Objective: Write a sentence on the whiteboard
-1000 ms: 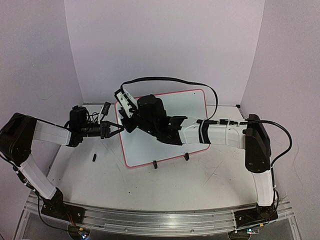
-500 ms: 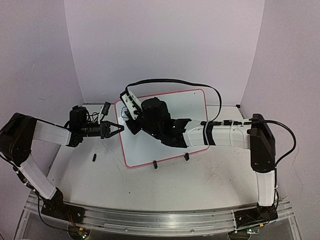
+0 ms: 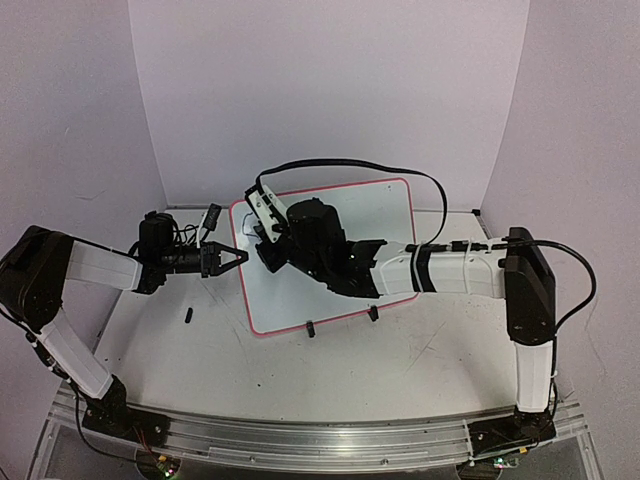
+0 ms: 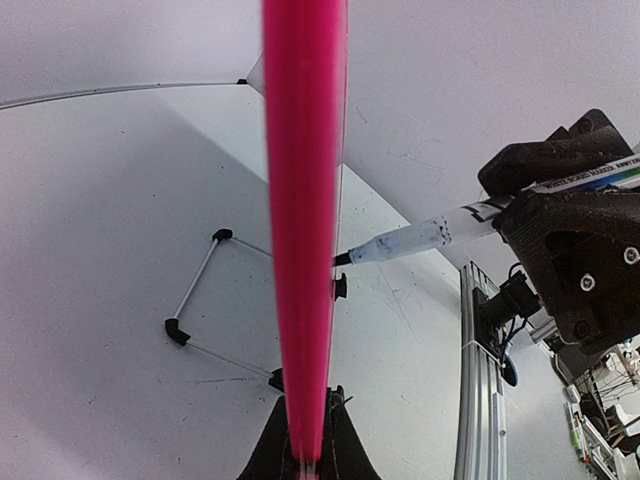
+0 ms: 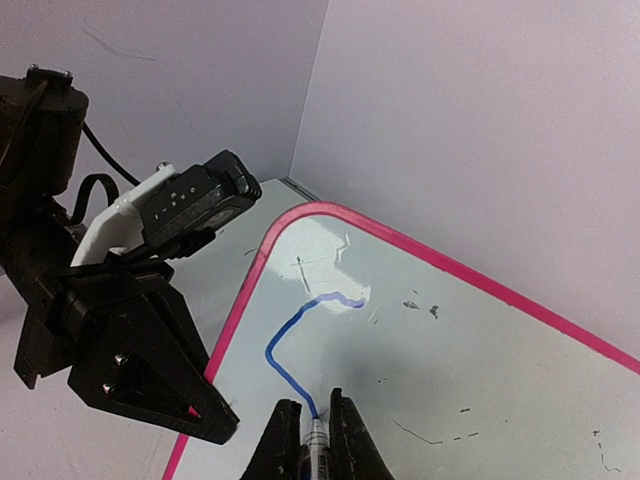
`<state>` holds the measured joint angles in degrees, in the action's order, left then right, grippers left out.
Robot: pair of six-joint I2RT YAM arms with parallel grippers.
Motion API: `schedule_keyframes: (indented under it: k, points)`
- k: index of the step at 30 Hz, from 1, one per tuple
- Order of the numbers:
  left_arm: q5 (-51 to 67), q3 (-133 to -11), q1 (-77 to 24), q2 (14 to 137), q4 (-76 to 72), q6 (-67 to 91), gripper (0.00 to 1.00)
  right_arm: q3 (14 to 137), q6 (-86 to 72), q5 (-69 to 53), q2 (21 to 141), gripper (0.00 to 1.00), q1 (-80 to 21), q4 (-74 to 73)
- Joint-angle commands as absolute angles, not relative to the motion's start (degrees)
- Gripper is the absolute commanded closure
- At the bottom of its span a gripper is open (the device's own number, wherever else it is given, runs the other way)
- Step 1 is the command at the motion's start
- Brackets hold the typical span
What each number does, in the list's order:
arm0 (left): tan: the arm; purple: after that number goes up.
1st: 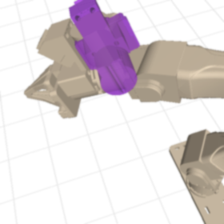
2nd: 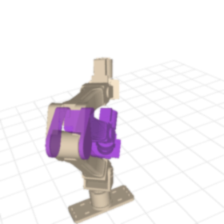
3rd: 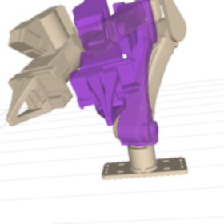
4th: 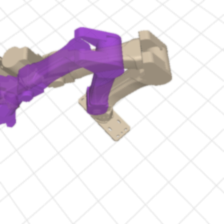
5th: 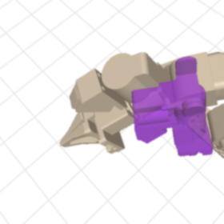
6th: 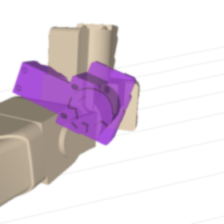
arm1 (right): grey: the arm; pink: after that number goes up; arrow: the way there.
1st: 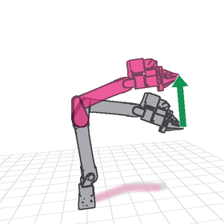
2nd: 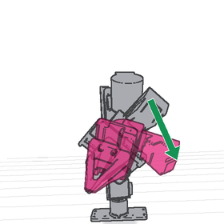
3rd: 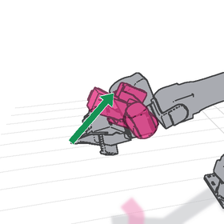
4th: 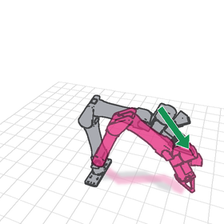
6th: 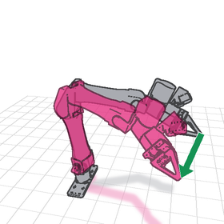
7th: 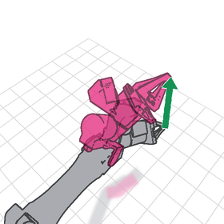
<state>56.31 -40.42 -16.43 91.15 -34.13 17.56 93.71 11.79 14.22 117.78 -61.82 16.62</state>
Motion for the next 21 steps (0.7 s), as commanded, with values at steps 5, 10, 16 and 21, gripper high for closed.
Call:
schedule_keyframes:
  k: [5, 10, 16, 21]
  points:
    - [52.4, -41.1, -16.1, 91.7, -34.1, 16.2, 1.0, 93.8, 10.0, 13.6, 115.8, 1.0, -62.9, 17.8]
    - [52.6, -41.2, -16.2, 91.7, -34.1, 16.2, 1.0, 94.7, 9.6, 12.7, 116.6, 1.0, -63.6, 17.8]
    - [52.5, -41.0, -16.1, 91.5, -34.1, 16.2, 1.0, 96.9, 8.8, 11.6, 118.2, 1.0, -63.8, 17.6]
    - [52.1, -41.0, -16.1, 91.5, -34.1, 16.2, 1.0, 98.2, 9.3, 11.8, 118.0, 1.0, -64.0, 17.3]
